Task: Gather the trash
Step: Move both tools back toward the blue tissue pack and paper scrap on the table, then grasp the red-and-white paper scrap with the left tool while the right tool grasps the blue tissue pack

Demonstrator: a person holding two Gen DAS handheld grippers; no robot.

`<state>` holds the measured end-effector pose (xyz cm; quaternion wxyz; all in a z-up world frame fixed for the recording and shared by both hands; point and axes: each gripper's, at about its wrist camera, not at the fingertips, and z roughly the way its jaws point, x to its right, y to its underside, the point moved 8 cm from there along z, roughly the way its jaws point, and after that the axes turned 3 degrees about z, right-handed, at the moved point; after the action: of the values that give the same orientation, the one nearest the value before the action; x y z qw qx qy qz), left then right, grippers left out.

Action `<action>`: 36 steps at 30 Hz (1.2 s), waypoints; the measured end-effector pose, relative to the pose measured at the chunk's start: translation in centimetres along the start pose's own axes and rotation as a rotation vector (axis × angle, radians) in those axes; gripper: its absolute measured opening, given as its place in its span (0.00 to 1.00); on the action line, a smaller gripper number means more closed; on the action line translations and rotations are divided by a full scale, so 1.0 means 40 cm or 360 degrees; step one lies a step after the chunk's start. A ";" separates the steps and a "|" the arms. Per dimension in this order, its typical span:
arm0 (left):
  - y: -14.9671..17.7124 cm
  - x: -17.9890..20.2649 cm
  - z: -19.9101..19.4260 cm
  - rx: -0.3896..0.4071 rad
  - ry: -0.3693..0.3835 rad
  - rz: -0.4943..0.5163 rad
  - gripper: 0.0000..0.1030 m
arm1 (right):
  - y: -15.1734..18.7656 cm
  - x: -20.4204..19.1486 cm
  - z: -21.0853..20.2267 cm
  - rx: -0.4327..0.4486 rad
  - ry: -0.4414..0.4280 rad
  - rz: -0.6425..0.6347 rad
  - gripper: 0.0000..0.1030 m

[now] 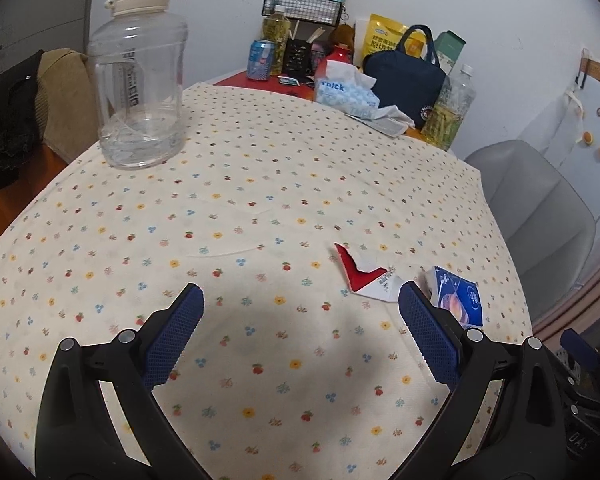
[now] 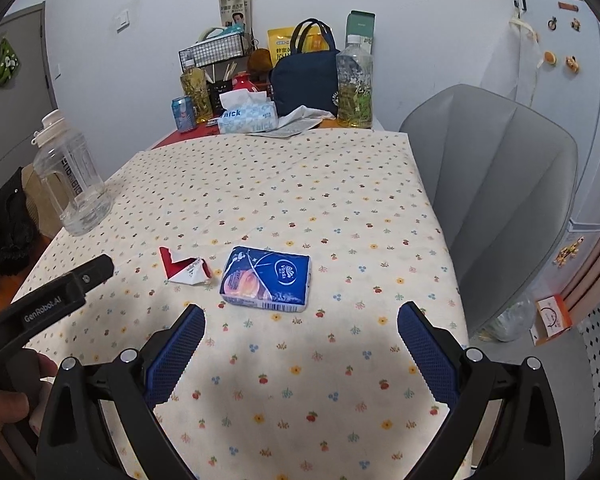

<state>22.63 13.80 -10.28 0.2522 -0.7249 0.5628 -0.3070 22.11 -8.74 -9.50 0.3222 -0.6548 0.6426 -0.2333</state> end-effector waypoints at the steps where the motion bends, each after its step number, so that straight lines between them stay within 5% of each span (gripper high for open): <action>1: -0.002 0.008 0.009 -0.0010 0.0002 0.0008 0.94 | -0.001 0.004 0.005 -0.0004 0.0003 0.0004 0.92; 10: 0.002 0.101 0.098 -0.0126 0.0057 0.0089 0.94 | -0.020 0.077 0.044 -0.0031 0.0054 0.0077 0.92; 25: -0.009 0.152 0.208 -0.0219 -0.0046 0.0134 0.93 | -0.034 0.141 0.095 -0.0068 0.0061 0.0152 0.92; 30: 0.004 0.152 0.221 -0.0234 -0.0066 0.0156 0.70 | -0.031 0.125 0.115 -0.0094 0.0054 0.0135 0.92; 32: 0.003 0.149 0.219 -0.0224 -0.0079 0.0168 0.46 | -0.032 0.114 0.122 -0.0097 0.0047 0.0126 0.92; 36: -0.006 0.122 0.203 -0.0206 -0.0056 0.0133 0.41 | -0.040 0.089 0.137 -0.0104 0.0039 0.0121 0.92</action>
<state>29.58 9.28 -14.87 0.2273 -0.7209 0.6066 -0.2463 27.40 -11.65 -12.47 0.3014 -0.6372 0.6783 -0.2077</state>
